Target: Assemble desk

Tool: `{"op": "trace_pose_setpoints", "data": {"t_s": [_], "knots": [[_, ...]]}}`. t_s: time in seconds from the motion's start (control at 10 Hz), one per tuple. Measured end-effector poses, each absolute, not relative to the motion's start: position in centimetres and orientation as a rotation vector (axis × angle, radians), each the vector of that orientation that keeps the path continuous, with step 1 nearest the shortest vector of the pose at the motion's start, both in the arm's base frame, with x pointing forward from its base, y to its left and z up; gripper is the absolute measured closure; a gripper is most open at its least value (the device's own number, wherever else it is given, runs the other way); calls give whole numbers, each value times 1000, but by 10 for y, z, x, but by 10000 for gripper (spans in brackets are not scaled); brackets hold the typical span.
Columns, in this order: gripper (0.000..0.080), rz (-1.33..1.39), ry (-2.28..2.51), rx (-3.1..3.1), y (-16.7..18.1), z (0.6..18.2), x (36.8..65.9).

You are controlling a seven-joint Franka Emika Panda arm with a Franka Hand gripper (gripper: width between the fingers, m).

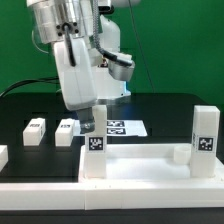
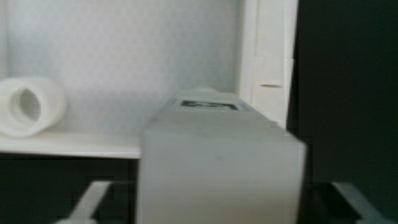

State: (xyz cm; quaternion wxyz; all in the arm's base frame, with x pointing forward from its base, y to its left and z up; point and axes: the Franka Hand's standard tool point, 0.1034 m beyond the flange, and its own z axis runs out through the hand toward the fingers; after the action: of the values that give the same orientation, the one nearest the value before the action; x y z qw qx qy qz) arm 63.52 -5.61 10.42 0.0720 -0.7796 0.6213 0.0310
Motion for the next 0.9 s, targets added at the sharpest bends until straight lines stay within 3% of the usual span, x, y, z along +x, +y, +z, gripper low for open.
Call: {"op": "trace_pose_setpoints", "data": {"t_s": [0.1, 0.2, 0.3, 0.6, 0.8, 0.9], "knots": [[253, 70, 1630, -2538, -52, 104, 635], [174, 58, 1375, -2691, -47, 103, 634], [157, 50, 1172, -2781, -45, 102, 633], [150, 23, 823, -2908, -48, 102, 633], [150, -113, 239, -3065, -49, 101, 639], [150, -97, 318, -3051, -49, 100, 637]]}}
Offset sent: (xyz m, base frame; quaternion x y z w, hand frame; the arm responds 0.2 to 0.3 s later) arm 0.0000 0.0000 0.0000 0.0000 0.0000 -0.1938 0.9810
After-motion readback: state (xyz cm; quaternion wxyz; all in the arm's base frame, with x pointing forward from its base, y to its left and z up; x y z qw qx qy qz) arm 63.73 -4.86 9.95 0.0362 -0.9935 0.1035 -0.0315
